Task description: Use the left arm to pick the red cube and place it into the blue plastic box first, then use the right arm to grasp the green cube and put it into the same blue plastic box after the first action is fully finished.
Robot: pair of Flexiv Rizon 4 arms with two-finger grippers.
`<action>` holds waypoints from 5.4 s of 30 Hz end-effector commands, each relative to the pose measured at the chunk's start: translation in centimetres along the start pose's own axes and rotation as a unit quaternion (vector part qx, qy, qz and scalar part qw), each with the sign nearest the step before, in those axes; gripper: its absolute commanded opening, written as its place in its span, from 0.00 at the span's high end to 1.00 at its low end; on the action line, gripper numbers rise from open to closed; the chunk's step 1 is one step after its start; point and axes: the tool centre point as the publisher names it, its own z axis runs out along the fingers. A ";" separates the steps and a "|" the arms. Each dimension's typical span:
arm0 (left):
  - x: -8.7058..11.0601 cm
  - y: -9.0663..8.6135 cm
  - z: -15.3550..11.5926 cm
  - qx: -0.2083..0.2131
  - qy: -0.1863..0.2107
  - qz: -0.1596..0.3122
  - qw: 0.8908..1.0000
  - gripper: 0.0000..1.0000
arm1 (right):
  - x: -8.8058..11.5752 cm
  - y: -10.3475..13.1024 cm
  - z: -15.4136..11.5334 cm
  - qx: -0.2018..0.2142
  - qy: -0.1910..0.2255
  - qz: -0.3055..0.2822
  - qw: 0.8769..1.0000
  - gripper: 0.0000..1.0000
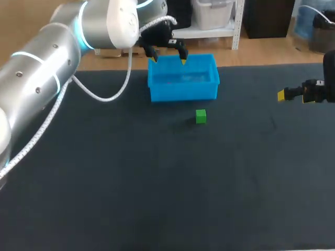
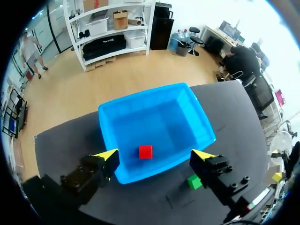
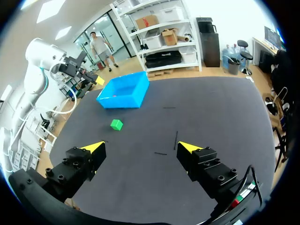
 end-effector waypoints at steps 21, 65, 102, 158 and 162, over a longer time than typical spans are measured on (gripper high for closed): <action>10.7 1.4 -7.8 0.021 -0.092 0.041 0.995 0.00 | 0.0 0.0 0.0 0.000 0.000 0.000 1.000 0.00; 21.6 3.9 -10.9 0.102 -0.186 0.080 0.974 0.00 | 0.0 0.0 0.0 0.000 0.000 0.000 1.000 0.00; 23.1 4.9 -11.6 0.143 -0.137 0.127 0.972 0.00 | 0.0 0.0 0.0 0.000 0.000 0.000 1.000 0.00; 23.1 4.9 -11.6 0.143 -0.137 0.127 0.972 0.00 | -3.4 9.8 7.1 0.082 0.100 -0.115 0.985 0.00; 23.1 4.9 -11.6 0.143 -0.137 0.127 0.972 0.00 | -3.4 9.8 7.1 0.082 0.100 -0.115 0.985 0.00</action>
